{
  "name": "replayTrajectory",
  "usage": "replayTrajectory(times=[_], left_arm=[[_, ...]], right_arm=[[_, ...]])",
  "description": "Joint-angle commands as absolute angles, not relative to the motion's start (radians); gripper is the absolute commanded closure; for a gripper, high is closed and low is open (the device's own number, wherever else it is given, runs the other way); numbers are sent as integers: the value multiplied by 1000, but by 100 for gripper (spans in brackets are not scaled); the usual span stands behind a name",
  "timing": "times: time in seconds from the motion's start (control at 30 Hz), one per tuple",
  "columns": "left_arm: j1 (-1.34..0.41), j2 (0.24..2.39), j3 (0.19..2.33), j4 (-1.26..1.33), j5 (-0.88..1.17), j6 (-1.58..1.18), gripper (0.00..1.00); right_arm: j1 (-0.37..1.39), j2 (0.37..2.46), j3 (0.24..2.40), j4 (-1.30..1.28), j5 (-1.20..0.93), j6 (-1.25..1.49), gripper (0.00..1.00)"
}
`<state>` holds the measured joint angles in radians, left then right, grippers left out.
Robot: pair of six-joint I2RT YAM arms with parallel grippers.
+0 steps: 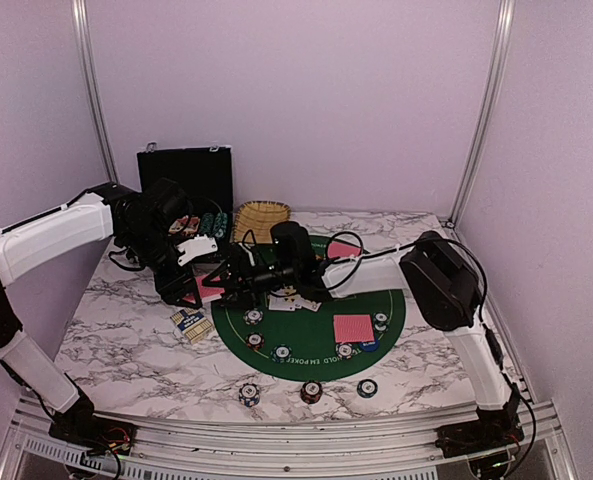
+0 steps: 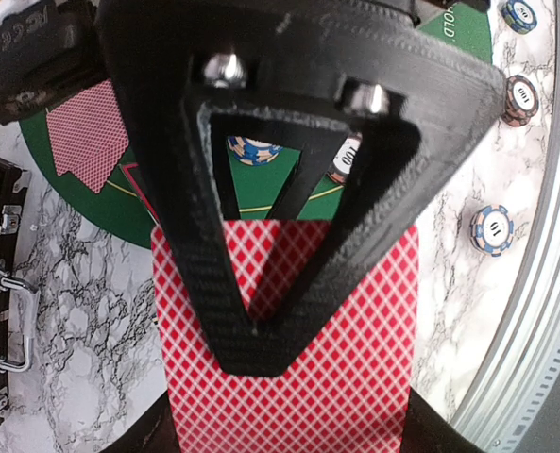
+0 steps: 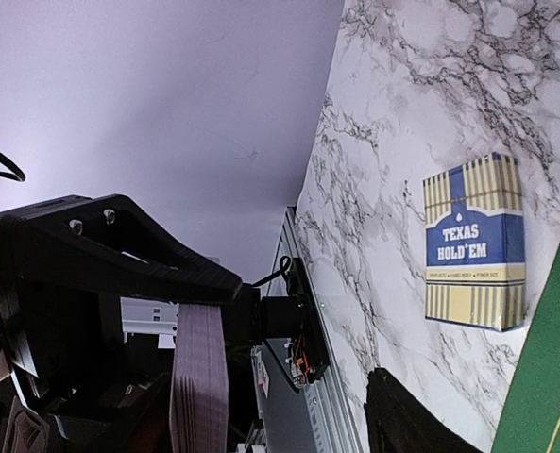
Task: Distribute texas hold em gaming equipment
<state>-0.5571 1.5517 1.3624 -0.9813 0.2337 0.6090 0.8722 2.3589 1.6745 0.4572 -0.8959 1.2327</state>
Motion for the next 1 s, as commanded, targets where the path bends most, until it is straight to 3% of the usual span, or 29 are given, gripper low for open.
replayTrajectory(times=[0.0,0.2,0.57,0.97], left_arm=[[-554,1547,1396,-1003,241,611,100],[-554,1549,1395,-1002,239,610,100],[-554,1549,1381,-1001,224,614,100],[-554,1552,1373,-997,212,616,100]], right_arm=[[856,2304,1622,477,-893,1242,38],[856,2271,1566,546,-896,1278,49],[839,2200,1547,560,-896,1282,82],[825,2157,1503,607,-893,1313,100]])
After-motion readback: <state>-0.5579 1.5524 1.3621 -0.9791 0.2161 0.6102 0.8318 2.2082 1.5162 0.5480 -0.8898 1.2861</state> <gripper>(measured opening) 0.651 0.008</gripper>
